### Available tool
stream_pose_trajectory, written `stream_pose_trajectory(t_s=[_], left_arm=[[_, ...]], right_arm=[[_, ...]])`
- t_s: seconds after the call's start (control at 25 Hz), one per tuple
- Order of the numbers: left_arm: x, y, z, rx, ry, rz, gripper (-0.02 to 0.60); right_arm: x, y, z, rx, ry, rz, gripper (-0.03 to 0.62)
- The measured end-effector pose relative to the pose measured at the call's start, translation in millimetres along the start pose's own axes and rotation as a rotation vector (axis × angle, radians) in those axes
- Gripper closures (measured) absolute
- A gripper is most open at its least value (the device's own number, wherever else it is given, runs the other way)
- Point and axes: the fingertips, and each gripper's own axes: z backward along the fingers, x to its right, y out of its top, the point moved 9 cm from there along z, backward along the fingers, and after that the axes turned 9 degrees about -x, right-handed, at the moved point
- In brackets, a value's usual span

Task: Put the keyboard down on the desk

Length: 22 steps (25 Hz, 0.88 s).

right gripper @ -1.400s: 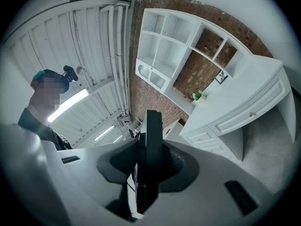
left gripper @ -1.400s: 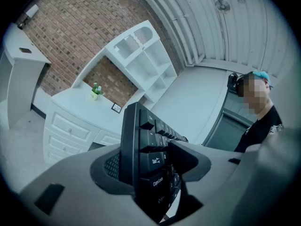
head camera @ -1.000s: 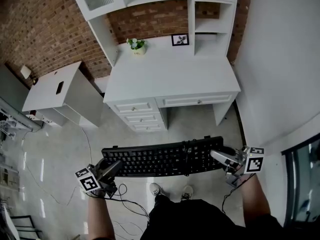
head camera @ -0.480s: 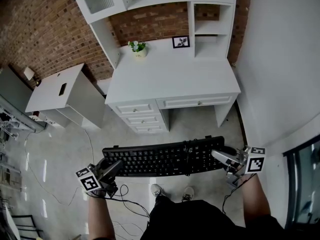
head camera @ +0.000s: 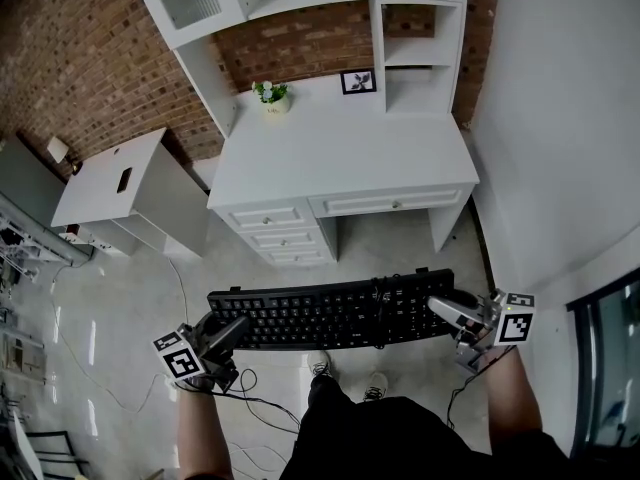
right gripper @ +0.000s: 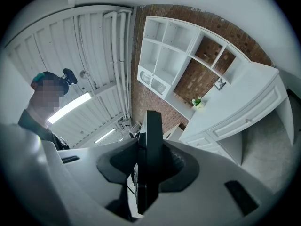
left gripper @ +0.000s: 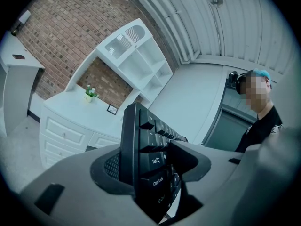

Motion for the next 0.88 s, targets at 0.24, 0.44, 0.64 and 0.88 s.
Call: stream_pose_trajectory(t_s=[0.24, 0.44, 0.64, 0.88], left_arm=[[-2, 7, -4, -0.002, -0.009, -0.019, 0.314], [-10, 17, -7, 0.005, -0.02, -0.027, 0.314], [-24, 19, -13, 0.014, -0.029, -0.038, 0.314], [-60, 37, -16, 0.022, -0.043, -0.023, 0.314]], right_arm=[[0, 2, 1, 0.017, -0.001, 0.009, 0.461], [1, 11, -6, 0.024, -0.007, 0.02, 0.461], [8, 15, -12, 0.027, -0.013, 0.035, 0.461], [22, 34, -44, 0.022, -0.03, 0.04, 0.461]])
